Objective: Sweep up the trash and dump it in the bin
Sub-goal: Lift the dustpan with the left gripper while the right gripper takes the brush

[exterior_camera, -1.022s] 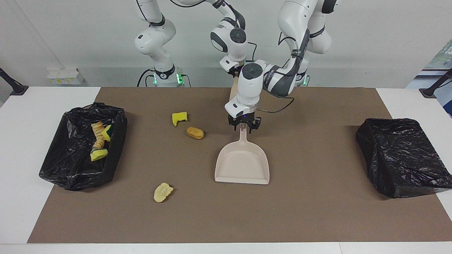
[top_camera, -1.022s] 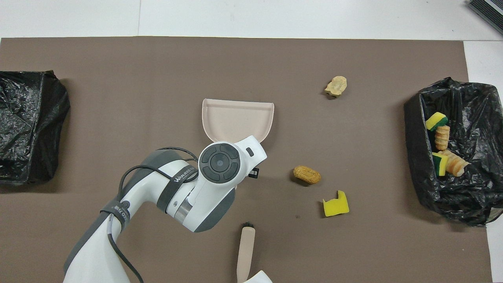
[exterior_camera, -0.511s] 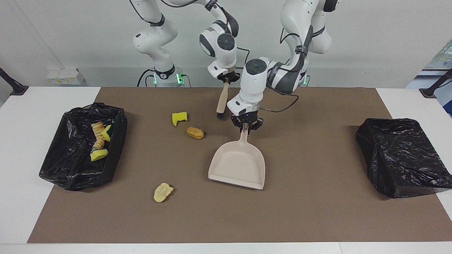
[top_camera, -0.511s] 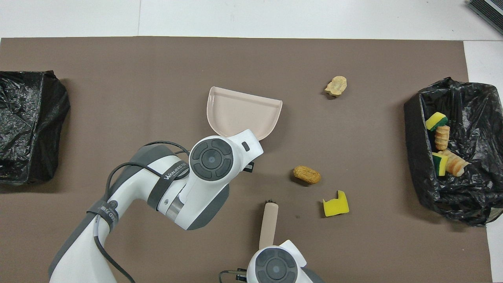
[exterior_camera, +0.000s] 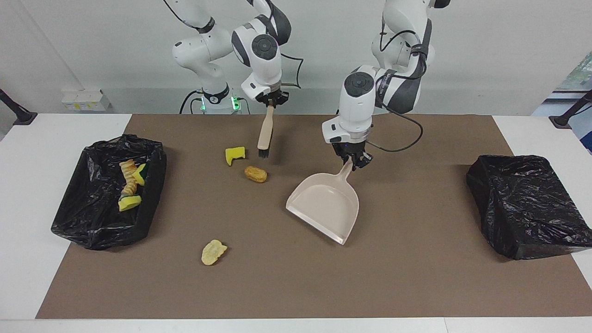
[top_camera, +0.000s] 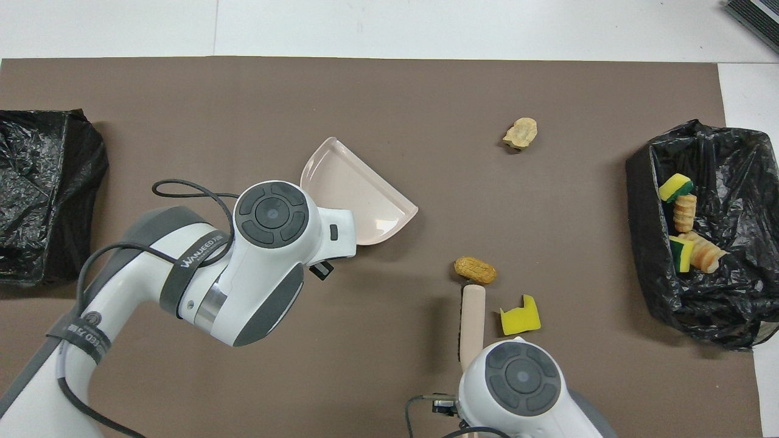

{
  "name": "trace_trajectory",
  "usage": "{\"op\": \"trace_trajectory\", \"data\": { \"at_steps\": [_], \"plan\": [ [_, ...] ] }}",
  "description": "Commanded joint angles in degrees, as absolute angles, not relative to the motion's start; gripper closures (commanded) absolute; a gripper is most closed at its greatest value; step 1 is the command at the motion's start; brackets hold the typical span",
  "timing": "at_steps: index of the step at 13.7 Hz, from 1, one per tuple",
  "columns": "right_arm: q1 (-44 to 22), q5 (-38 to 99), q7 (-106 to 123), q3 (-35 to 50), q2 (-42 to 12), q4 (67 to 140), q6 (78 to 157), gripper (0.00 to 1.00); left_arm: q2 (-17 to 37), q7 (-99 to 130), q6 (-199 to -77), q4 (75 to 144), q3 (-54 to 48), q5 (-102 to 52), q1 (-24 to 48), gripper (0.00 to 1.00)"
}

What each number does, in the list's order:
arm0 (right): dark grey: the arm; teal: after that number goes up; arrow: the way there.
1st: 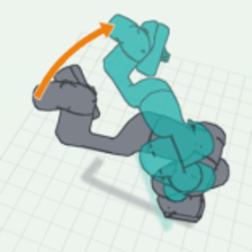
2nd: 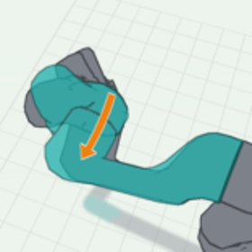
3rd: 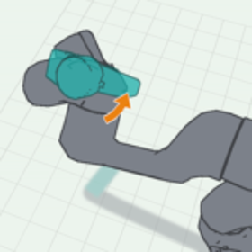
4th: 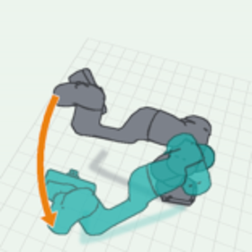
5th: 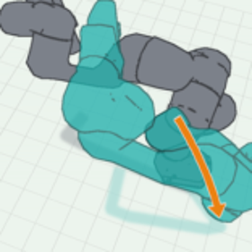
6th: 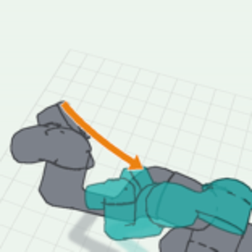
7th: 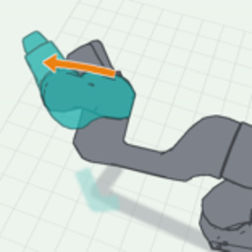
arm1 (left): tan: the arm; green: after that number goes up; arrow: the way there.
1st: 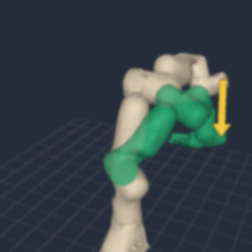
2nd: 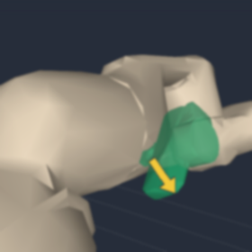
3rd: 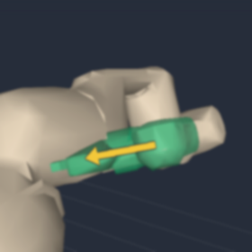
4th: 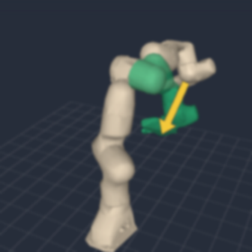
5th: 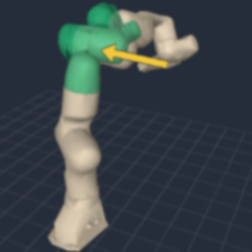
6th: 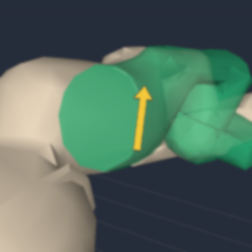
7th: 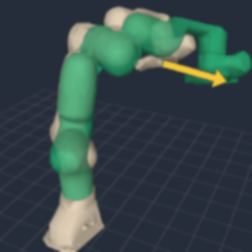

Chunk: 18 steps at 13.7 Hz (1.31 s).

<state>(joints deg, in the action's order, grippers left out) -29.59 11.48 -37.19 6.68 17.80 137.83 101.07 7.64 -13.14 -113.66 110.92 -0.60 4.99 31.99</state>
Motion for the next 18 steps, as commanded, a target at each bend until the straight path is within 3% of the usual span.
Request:
{"op": "trace_trajectory", "data": {
  "at_steps": [1,5,10,16,18],
  "plan": [
    [-22.88,7.48,-29.57,7.21,16.53,135.27,97.74,1.0,5.72,-20.89,-112.5,112.93,-1.05,6.15,31.73,1.0],
    [-10.05,1.16,-15.69,7.21,14.33,135.0,98.52,1.0,5.71,-36.95,-112.94,113.03,-1.05,6.15,31.99,1.0],
    [-3.09,-2.03,-7.66,7.29,15.37,137.71,99.76,1.0,7.12,-40.78,-112.15,113.03,-1.41,6.15,33.84,1.0],
    [-0.7,-0.01,-15.54,7.38,23.98,149.57,101.77,1.0,7.29,-41.04,-112.23,113.03,-1.49,6.15,35.16,1.0],
    [-2.19,1.75,-19.23,7.56,24.17,151.07,102.21,1.0,7.29,-41.22,-111.97,113.64,-1.49,6.15,36.29,1.0]
  ]
}}
